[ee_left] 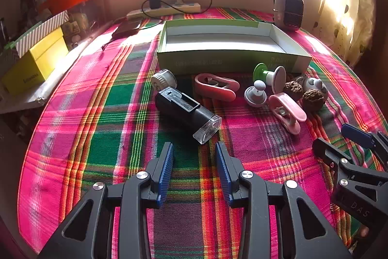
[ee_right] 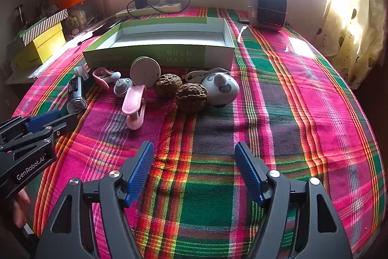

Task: Organize objects
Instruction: 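Move left gripper toward black lens device while right gripper approaches white face toy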

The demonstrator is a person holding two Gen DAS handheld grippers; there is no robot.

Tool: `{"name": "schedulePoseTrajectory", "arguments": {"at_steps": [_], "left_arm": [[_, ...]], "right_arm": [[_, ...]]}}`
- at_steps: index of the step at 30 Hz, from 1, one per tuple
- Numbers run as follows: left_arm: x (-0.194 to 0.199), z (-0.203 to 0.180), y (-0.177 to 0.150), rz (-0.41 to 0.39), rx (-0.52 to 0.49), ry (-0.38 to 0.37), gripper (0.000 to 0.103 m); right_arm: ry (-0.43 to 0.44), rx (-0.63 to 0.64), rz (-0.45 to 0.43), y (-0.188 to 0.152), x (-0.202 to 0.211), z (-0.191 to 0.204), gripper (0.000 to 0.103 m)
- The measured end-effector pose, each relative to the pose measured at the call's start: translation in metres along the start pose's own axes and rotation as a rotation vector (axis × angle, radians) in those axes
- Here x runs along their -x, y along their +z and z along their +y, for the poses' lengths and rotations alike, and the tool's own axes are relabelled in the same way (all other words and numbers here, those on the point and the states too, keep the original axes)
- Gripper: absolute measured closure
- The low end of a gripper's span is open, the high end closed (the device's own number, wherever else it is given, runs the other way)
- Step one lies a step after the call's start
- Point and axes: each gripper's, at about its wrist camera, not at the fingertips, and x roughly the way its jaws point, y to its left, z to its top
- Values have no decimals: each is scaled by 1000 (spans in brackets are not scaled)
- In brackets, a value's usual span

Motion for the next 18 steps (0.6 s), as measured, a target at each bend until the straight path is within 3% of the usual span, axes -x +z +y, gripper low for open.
{"name": "schedulePoseTrajectory", "arguments": {"at_steps": [18], "left_arm": [[0,0,1,9,-8,-15,69]], "right_arm": [[23,20,3,1,1,-1,34]]}}
